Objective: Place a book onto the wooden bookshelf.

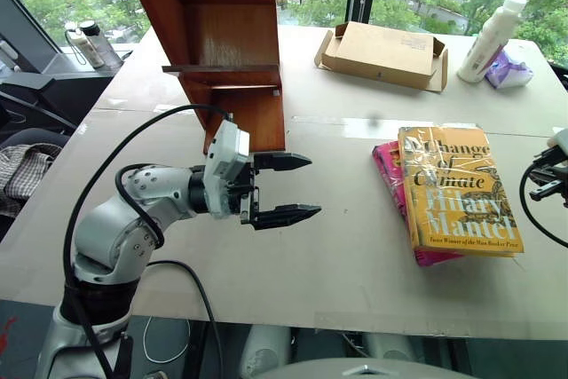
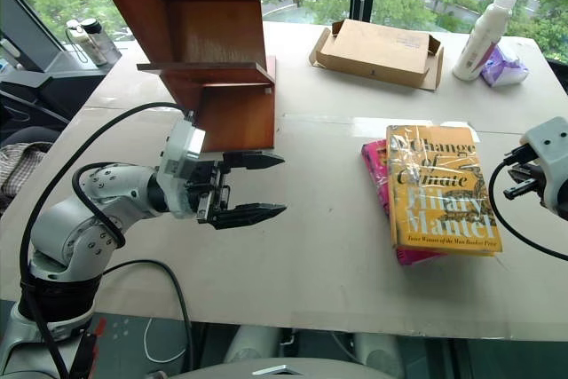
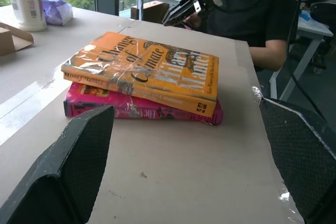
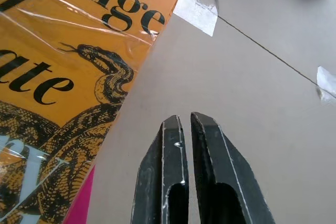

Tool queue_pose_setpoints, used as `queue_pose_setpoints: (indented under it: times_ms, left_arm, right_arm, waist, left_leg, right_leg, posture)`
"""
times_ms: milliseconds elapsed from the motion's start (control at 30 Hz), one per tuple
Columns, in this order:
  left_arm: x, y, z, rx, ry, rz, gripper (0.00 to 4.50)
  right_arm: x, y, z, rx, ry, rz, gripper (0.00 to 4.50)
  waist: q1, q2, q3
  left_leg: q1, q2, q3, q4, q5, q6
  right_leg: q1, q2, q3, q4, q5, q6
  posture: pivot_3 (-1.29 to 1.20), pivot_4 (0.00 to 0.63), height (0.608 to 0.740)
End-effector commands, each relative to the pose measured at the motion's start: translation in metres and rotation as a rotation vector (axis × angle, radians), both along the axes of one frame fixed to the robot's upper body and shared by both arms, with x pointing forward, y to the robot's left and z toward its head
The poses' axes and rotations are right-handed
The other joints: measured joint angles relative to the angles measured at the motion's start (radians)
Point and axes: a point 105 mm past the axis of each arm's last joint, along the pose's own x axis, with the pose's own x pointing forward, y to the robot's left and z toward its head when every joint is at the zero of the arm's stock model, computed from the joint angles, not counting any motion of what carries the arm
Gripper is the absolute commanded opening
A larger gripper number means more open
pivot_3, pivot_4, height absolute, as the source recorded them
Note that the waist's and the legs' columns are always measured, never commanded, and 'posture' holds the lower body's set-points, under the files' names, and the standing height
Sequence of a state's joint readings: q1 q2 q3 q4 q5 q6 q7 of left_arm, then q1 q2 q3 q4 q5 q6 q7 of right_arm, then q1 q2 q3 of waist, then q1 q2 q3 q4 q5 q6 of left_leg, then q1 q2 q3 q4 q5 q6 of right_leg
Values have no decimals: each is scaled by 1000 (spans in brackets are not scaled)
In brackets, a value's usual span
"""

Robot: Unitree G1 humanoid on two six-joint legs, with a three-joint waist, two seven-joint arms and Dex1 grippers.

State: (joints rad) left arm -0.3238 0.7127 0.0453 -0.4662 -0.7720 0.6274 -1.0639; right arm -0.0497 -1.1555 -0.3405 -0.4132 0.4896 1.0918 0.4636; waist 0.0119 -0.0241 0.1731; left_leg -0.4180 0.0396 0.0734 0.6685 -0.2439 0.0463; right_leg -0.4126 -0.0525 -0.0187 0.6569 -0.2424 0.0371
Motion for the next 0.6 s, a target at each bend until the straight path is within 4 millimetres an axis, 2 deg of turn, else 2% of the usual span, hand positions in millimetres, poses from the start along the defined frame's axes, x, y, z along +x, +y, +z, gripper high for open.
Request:
queue_pose_setpoints:
  times_ms: [33, 233, 367, 600]
  left_arm:
    - [-9, -6, 6, -19, -35, -23, 4500]
    - [-11, -7, 2, -25, -33, -3, 4500]
    - [-12, -6, -1, -20, -31, 12, 4500]
    - [-14, -2, -3, -13, -25, 36, 4500]
  right_arm:
    - [4, 5, 4, -47, 6, 13, 61]
    - [9, 15, -21, -122, 98, 56, 61]
    - [17, 36, -20, -69, 78, 118, 61]
    - [21, 52, -23, -47, 79, 157, 61]
  waist:
    - [0, 0, 0]
    - [0, 0, 0]
    - [-2, 0, 0]
    - [1, 0, 0]
  left_leg:
    - [0, 0, 0, 0, 0, 0]
    - [0, 0, 0, 0, 0, 0]
    - [0, 0, 1, 1, 0, 0]
    - [1, 0, 1, 0, 0, 0]
  right_leg:
    - [0, 0, 0, 0, 0, 0]
    - [0, 0, 0, 1, 0, -1]
    - [0, 0, 0, 1, 0, 0]
    - [-1, 0, -1, 2, 0, 0]
  posture:
    - [0, 150, 733]
    - [0, 150, 733]
    - [0, 150, 733]
    - [0, 150, 733]
